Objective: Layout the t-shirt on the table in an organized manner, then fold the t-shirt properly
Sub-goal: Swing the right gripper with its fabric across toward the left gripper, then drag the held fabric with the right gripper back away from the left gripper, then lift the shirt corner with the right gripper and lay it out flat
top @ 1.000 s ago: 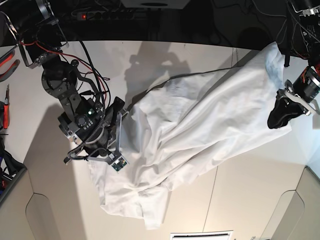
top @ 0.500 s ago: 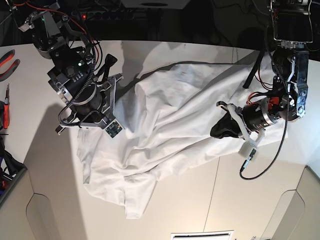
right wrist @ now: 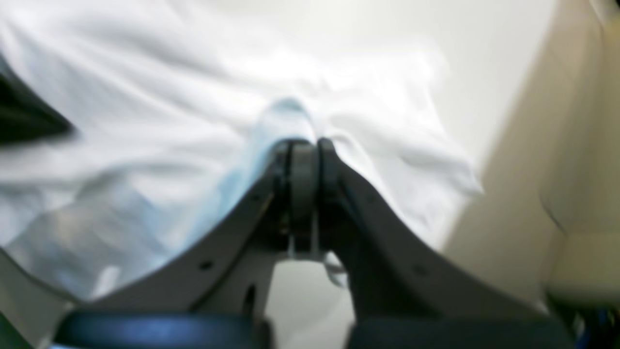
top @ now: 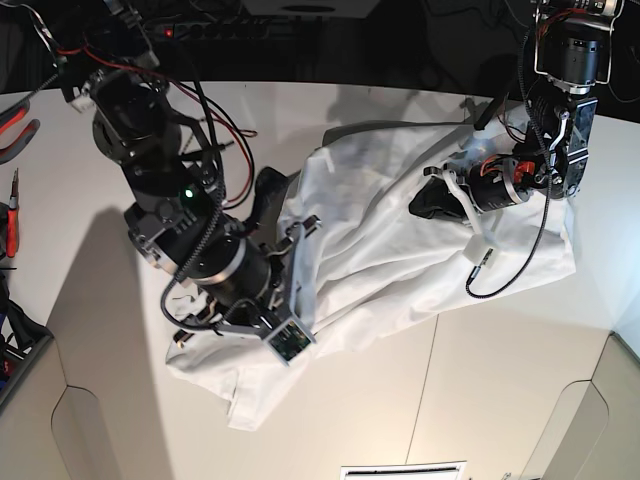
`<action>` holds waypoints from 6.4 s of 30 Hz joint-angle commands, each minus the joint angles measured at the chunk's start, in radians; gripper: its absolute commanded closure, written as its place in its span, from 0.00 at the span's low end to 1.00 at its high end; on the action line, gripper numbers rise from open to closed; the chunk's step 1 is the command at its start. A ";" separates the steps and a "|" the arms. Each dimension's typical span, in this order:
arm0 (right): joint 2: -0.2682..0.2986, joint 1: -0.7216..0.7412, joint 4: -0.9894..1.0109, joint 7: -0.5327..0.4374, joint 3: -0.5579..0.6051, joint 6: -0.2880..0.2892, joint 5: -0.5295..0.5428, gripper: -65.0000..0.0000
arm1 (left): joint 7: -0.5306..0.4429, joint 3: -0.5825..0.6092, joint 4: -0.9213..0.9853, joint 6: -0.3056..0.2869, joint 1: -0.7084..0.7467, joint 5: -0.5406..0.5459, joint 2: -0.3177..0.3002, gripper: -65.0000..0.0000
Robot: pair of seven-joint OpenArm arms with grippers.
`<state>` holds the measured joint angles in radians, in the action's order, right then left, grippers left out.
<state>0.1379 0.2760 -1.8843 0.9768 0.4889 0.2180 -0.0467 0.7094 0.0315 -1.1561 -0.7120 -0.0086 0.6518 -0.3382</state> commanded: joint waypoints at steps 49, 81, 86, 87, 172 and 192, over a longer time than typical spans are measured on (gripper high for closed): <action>-0.227 0.430 0.825 -0.225 0.026 -0.193 -0.149 0.52 | 0.100 0.003 -0.003 0.014 0.031 0.054 -0.008 1.00; -0.157 -0.053 0.554 -0.372 -0.214 0.056 0.345 0.52 | 0.095 0.003 -0.003 0.014 0.023 0.055 -0.008 1.00; -0.180 -0.052 0.604 -0.375 -0.212 0.056 0.342 0.52 | 0.095 0.003 -0.003 0.014 0.023 0.055 -0.008 1.00; -0.180 -0.052 0.614 -0.375 -0.212 0.055 0.342 0.52 | 0.095 0.003 -0.003 0.014 0.023 0.055 -0.008 1.00; 0.198 -1.019 -0.472 0.176 -0.390 0.056 0.016 1.00 | 0.095 0.003 -0.003 0.014 0.023 0.054 -0.008 1.00; 0.198 -0.890 -0.472 0.077 -0.390 0.029 -0.069 0.58 | 0.095 0.003 -0.003 0.014 0.023 0.054 -0.008 1.00</action>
<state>0.3313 -0.6094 -2.3344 1.0664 0.1020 0.2481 -0.1093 0.7708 0.0334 -1.1564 -0.7124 0.0166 0.7464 -0.3378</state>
